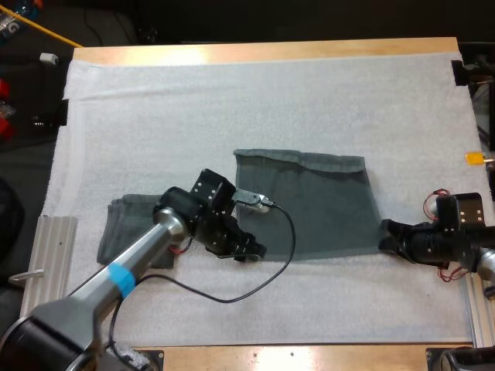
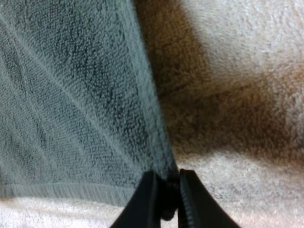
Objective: Pick towel from pile, fold and stack
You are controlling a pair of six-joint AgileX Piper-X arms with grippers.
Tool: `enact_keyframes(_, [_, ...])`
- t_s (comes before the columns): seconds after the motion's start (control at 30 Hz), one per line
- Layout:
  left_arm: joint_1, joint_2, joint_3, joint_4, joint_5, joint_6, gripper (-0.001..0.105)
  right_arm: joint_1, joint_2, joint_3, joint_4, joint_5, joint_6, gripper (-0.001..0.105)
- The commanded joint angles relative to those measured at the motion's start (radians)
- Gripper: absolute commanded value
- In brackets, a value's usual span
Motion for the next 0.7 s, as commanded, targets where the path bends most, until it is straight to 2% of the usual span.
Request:
enact_keyframes(0.0, [-0.004, 0.012, 0.001, -0.010, -0.011, -0.012, 0.048, 0.000, -0.006, -0.002, 0.013, 0.003, -0.013, 0.000])
enact_keyframes(0.4, [-0.004, 0.137, 0.001, -0.074, -0.018, -0.021, 0.046, 0.000, -0.006, -0.002, 0.013, 0.012, -0.013, 0.000])
enact_keyframes(0.67, [-0.004, 0.141, 0.001, -0.109, -0.018, -0.044, 0.021, 0.000, -0.006, -0.002, 0.013, 0.012, -0.013, 0.000])
